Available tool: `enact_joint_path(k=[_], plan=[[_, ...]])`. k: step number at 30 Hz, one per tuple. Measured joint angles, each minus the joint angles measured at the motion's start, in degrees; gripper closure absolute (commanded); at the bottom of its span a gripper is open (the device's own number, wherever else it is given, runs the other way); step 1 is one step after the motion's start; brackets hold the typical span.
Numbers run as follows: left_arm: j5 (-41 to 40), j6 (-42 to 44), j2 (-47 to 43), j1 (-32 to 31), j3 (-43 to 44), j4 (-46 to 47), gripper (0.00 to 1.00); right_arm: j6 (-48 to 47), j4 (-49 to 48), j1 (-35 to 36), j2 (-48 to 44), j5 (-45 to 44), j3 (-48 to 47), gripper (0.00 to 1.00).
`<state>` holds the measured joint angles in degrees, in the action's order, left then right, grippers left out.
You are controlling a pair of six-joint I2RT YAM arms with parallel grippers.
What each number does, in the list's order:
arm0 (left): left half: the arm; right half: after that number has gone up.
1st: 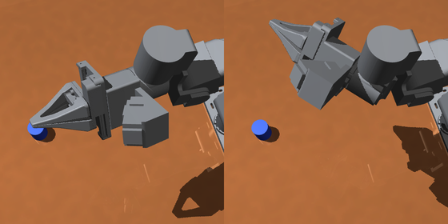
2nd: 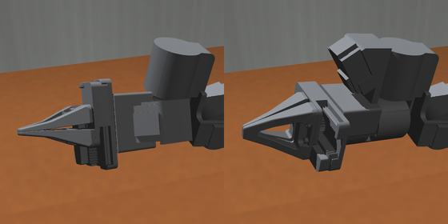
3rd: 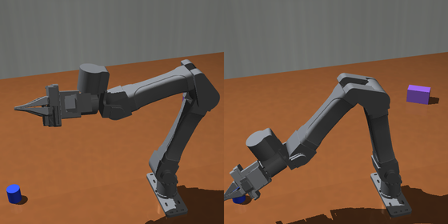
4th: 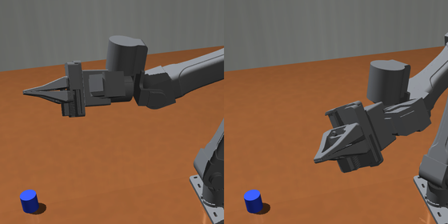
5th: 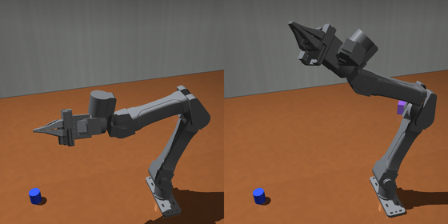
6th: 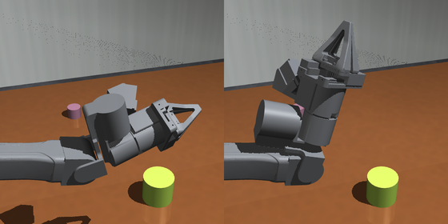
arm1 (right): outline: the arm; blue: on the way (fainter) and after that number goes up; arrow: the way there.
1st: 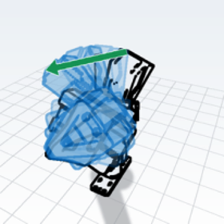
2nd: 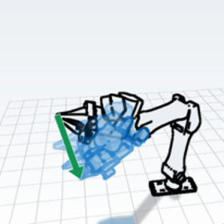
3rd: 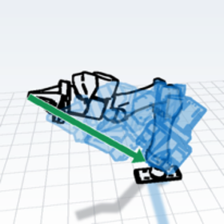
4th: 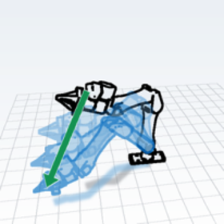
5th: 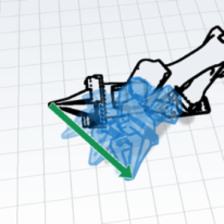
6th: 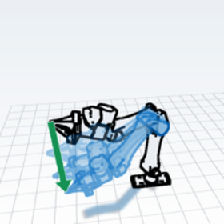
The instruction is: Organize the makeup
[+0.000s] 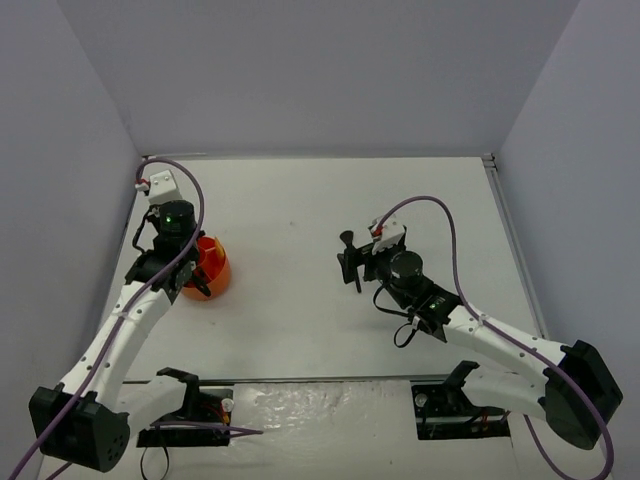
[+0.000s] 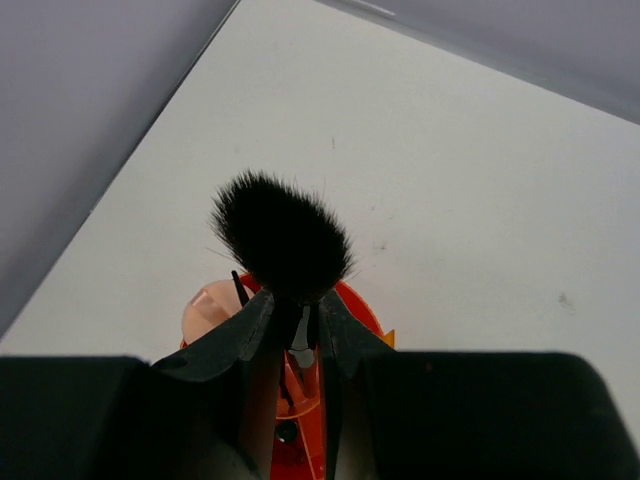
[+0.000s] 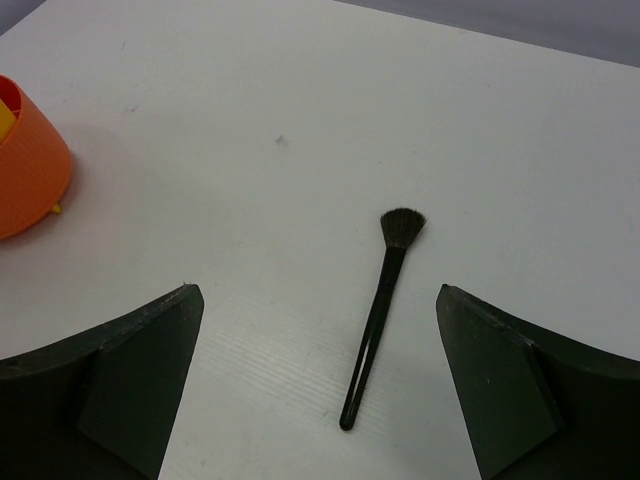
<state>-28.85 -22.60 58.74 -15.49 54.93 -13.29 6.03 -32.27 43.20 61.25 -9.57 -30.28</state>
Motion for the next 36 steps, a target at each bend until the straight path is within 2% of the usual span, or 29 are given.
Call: enact_joint_path(k=[5, 7, 11, 13, 15, 16, 20, 29, 36], plan=[[-0.50, -0.64, 3.13, 1.86, -3.77, 3.11, 0.97, 0.59, 0.13, -1.32, -0.37, 0.18, 0.74, 0.00], [-0.80, -0.97, 3.44, 1.86, -5.80, 4.68, 0.93, 0.97, 0.23, -1.60, -0.39, 0.18, 0.76, 0.00], [-0.97, -1.69, 3.66, 1.86, -8.10, 6.07, 0.63, 1.40, 0.42, -1.66, -0.38, 0.44, 0.77, 0.00], [-1.08, -2.14, 3.79, 1.86, -8.14, 6.64, 0.51, 1.49, 0.46, -1.67, -0.33, 0.44, 0.76, 0.00], [-1.16, -2.66, 3.78, 1.86, -8.14, 6.98, 0.30, 1.72, 0.76, -1.81, -0.03, 0.39, 0.75, 0.00], [-1.23, -2.89, 3.78, 1.86, -8.14, 7.06, 0.22, 1.84, 0.99, -1.93, 0.19, 0.37, 0.74, 0.00], [-1.25, -3.79, 3.13, 1.86, -7.89, 5.28, 0.04, 2.87, 4.03, -2.32, 3.14, -0.31, -0.66, 0.00], [0.06, -4.40, -4.80, 1.86, 1.13, -7.96, 0.03, 7.05, 11.83, -2.78, 12.88, -2.48, -7.87, 0.00], [10.29, -1.32, -12.47, 2.02, 6.57, -16.64, 0.03, 10.26, 16.02, -4.26, 22.19, -3.31, -12.79, 0.05]])
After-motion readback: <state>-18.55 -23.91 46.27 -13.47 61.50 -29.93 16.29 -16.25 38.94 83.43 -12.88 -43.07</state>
